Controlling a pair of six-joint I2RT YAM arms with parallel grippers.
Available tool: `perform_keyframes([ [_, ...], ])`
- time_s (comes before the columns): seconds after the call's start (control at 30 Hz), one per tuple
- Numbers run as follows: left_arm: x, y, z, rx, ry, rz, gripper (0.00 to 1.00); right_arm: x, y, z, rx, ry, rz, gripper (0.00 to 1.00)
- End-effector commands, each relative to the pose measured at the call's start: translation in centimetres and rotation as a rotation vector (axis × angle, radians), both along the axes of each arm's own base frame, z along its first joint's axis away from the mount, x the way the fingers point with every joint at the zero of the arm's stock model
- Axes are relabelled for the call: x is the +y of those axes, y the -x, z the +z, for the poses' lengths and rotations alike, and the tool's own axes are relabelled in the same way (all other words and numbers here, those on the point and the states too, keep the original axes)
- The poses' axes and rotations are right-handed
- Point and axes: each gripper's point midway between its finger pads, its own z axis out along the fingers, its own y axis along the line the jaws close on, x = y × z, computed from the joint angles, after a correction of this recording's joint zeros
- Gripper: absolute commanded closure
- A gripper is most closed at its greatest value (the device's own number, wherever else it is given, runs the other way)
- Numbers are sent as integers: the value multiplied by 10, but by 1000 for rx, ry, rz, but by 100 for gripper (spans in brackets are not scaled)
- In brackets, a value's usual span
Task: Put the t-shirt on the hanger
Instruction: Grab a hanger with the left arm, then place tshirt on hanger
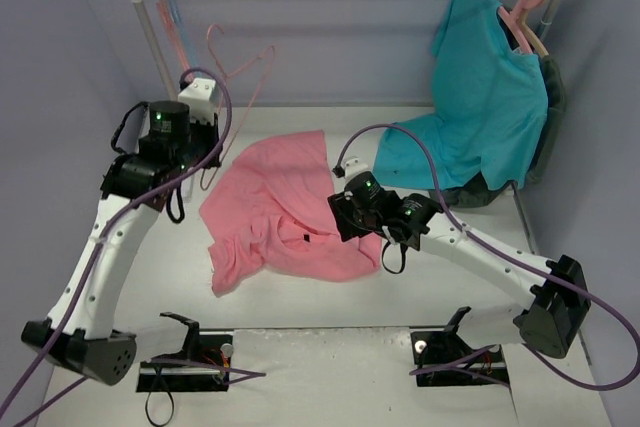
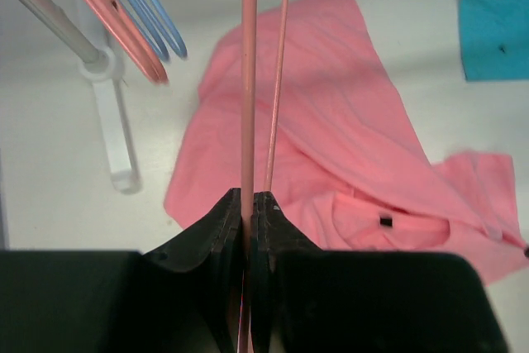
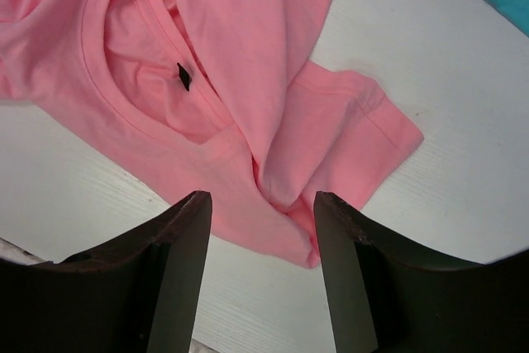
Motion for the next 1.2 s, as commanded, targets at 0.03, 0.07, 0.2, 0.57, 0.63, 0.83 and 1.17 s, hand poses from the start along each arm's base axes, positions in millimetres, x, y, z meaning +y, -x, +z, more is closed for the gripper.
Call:
perform_keyframes([
  [0.03,-9,37,24,-85,63,-73,100,18,-18,13,-35,-84,-60,47],
  [0.07,-9,49,24,-90,74,-92,100,19,-19,9,-26,-83,-64,47],
  [0.2,-21,82,-37,75,82,-180,100,31,-20,-29,71,-41,-73,47],
  [0.57,-26,137,-113,277,110,-238,100,31,-39,-95,198,46,-109,78],
  [0.63,-27,138,-116,285,116,-235,100,22,-54,-101,172,86,-111,100],
  [0.83,-28,129,-104,230,122,-238,100,17,-137,-35,-77,34,-45,96],
  [1.17,-44,138,-106,238,172,-333,100,-14,-124,-41,-10,130,-92,55],
])
